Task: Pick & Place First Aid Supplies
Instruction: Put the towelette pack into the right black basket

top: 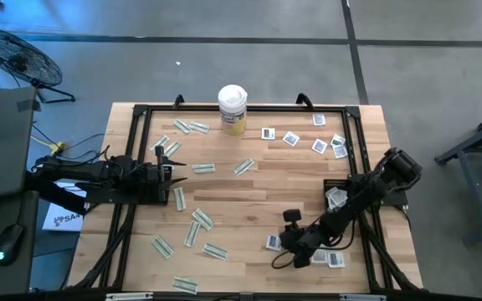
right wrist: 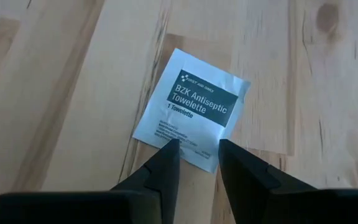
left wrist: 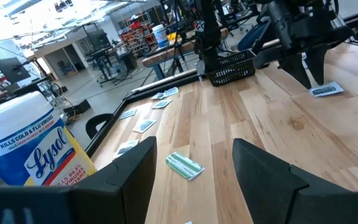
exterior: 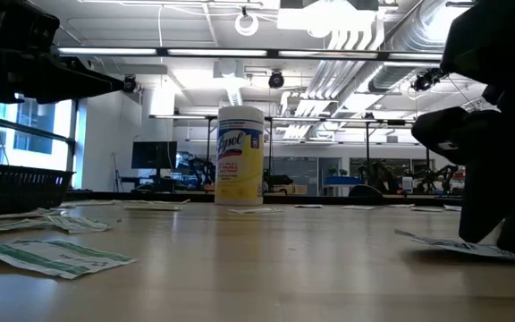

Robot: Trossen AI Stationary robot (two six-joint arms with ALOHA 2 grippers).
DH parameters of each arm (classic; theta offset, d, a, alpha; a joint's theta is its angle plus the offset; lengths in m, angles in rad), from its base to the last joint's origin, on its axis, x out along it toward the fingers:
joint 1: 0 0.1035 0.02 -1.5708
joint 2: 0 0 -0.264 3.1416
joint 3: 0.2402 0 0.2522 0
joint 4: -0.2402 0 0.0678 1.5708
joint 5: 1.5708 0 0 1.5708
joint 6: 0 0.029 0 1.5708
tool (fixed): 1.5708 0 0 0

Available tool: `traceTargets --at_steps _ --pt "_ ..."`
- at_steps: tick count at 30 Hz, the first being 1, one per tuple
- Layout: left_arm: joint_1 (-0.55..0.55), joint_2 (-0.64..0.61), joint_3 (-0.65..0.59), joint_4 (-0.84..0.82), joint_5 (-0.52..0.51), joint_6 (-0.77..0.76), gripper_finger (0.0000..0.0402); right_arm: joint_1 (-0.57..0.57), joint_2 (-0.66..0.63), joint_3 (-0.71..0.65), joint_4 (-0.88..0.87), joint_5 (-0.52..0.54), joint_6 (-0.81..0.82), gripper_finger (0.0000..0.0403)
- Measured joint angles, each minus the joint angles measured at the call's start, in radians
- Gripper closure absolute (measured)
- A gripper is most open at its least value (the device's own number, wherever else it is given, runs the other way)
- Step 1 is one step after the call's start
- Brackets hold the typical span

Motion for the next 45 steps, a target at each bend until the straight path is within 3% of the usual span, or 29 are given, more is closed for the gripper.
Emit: traceTargets --at_steps 14,21,25,32,35,40,45 --pt "0.000 0.000 0.000 0.000 0.000 0.000 0.0195 -0.029 0.047 0.006 -0.077 -0.017 0.068 0.0393" --pt "0.000 0.000 0.000 0.000 0.000 0.000 0.0195 -0.017 -0.051 -0.007 -0.124 -0.045 0.065 0.0398" --pt "0.000 0.000 0.000 0.000 0.000 0.000 0.0195 -0.004 -0.203 -0.004 -0.264 -0.028 0.149 0.0401" --pt "0.000 0.000 0.000 0.000 0.000 0.000 0.0195 0.002 -0.505 -0.003 -0.751 0.010 0.518 0.0399" --pt "0.000 0.000 0.000 0.000 0.000 0.000 0.0195 0.003 -0.597 -0.004 -0.979 -0.052 0.658 0.0401" --pt "0.000 0.000 0.000 0.000 0.000 0.000 0.0195 0.003 -0.655 -0.004 -1.207 -0.149 0.850 0.0399" --pt "0.000 0.000 0.000 0.000 0.000 0.000 0.0195 0.003 -0.620 -0.004 -1.236 -0.186 0.890 0.0401"
